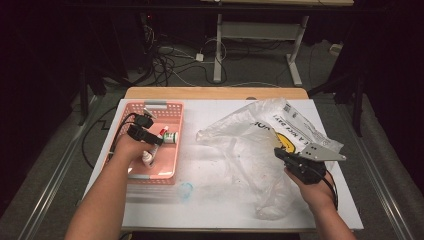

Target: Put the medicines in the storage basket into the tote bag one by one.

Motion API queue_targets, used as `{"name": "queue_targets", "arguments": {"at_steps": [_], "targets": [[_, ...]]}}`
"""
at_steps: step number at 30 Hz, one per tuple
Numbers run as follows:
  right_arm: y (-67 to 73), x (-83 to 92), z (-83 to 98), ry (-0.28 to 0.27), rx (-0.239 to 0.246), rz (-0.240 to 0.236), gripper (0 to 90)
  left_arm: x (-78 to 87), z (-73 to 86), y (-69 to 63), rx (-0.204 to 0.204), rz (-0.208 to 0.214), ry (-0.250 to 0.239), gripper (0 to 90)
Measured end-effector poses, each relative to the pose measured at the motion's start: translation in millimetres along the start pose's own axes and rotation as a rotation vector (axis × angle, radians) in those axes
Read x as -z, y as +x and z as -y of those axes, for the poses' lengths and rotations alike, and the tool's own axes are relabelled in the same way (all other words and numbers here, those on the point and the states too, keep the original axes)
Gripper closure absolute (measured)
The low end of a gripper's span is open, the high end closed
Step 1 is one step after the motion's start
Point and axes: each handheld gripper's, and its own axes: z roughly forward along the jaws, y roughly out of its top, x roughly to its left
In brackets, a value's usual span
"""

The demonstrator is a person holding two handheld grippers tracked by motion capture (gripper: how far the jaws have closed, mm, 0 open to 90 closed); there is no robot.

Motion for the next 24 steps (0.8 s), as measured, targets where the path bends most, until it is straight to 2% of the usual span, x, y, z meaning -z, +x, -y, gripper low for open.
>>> {"name": "queue_targets", "arguments": {"at_steps": [4, 7, 10, 20, 24], "targets": [[0.0, -0.7, 1.2, 0.006, -0.002, 0.000, 90.0, -0.8, -4.6, -0.6, -0.038, -0.058, 0.037, 50.9], [0.1, -0.6, 1.2, 0.005, -0.002, 0.000, 90.0, 0.1, -3.6, 3.5, -0.018, -0.055, 0.032, 59.4], [0.1, -0.3, 1.6, 0.007, -0.003, 0.000, 90.0, 0.7, -2.7, 4.2, -0.019, -0.061, 0.032, 67.4], [-0.2, -0.4, 1.8, 0.003, -0.005, 0.000, 90.0, 3.0, 0.0, 5.6, -0.020, -0.048, 0.029, 69.1], [-0.9, -0.1, 1.2, -0.002, -0.011, -0.001, 90.0, 7.8, 3.5, 5.5, -0.001, -0.055, 0.001, 69.2]]}}
